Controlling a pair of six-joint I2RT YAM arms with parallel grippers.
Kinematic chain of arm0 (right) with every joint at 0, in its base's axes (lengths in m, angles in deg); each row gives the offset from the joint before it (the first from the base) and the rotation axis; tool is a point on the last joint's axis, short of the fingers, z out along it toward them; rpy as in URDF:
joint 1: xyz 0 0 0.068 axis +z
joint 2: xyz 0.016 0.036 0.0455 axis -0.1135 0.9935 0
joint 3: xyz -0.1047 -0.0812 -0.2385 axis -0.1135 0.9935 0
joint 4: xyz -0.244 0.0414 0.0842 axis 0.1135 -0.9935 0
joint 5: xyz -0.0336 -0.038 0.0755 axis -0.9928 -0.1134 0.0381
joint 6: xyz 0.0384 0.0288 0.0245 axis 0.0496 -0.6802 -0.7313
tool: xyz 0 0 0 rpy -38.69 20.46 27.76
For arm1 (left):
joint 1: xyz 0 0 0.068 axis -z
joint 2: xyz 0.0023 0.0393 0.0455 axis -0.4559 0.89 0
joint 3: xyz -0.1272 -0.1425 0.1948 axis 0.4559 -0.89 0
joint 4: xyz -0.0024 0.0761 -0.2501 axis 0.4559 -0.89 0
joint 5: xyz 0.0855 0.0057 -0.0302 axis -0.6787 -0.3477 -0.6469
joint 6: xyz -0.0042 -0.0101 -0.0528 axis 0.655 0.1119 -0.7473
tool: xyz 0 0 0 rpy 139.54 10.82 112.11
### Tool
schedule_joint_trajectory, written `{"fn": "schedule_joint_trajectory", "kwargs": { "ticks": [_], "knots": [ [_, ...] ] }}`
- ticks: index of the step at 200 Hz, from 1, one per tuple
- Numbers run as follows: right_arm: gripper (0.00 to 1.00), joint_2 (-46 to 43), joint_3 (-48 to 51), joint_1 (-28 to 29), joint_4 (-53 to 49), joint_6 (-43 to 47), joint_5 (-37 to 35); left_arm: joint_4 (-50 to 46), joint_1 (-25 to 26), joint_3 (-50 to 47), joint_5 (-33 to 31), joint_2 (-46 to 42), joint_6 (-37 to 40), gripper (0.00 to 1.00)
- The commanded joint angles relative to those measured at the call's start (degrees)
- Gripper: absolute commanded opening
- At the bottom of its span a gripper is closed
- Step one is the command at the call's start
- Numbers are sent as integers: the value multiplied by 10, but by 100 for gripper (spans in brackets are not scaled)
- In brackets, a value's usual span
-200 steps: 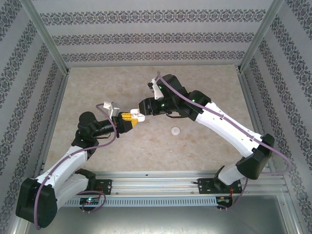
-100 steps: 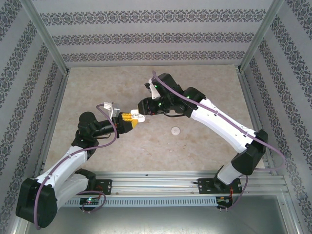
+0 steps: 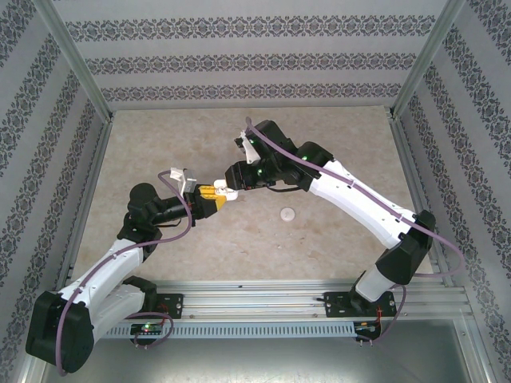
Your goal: Insert the wireless bluetooth earbuds into the charging case
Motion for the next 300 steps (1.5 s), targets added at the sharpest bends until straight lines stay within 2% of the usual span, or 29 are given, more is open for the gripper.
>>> {"fn": "schedule_joint_trajectory", "kwargs": {
  "ticks": [1,45,185,228,300],
  "knots": [
    [38,7,-17,7,-15,14,2,16,4,-2,16,-1,12,16],
    [31,1,-17,10,-14,20,2,17,4,-4,15,-2,11,16],
    [27,-54,40,14,41,42,16,44,5,-5,12,4,-14,16],
    [37,-51,34,15,21,39,-20,43,4,-4,14,5,-16,16],
    [38,-21,2,19,-6,47,-27,42,4,-1,16,6,-17,16]
  ]
}}
